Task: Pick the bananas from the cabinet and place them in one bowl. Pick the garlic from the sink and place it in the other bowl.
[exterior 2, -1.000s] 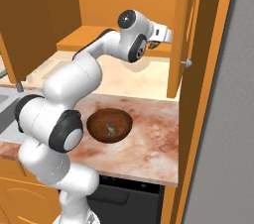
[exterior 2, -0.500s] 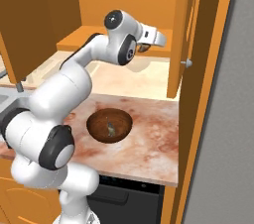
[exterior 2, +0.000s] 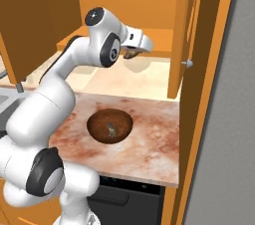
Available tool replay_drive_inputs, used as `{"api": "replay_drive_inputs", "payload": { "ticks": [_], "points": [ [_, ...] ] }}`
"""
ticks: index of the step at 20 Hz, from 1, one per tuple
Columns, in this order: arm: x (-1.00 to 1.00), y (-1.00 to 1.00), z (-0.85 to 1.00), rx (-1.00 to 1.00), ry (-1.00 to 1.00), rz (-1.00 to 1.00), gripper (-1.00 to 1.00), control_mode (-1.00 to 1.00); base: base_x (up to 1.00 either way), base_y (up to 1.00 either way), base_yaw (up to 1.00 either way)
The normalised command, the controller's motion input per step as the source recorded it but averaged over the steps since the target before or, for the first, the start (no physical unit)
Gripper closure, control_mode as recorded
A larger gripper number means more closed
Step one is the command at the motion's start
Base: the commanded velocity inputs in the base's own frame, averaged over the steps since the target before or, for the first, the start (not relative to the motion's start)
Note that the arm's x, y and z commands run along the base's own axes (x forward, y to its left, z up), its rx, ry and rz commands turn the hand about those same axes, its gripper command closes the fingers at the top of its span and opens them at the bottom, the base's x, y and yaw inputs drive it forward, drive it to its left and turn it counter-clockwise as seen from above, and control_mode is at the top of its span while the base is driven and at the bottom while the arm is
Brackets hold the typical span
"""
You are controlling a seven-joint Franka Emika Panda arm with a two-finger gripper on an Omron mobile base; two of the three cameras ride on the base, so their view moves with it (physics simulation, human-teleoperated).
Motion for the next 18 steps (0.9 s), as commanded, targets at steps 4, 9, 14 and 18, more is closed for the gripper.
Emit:
{"api": "replay_drive_inputs", "payload": {
  "ticks": [4,9,14,18],
  "points": [
    [-0.68,0.37,-0.02,0.0,0.24,0.0,1.0,-1.0,0.0,0.0,0.0],
    [-0.58,0.33,-0.19,0.02,0.19,0.0,1.0,-1.0,0.0,0.0,0.0],
    [-0.38,0.4,-0.35,0.01,0.16,0.0,1.0,-1.0,0.0,0.0,0.0],
    [-0.21,0.53,-0.31,0.0,0.16,0.0,1.0,-1.0,0.0,0.0,0.0]
  ]
}}
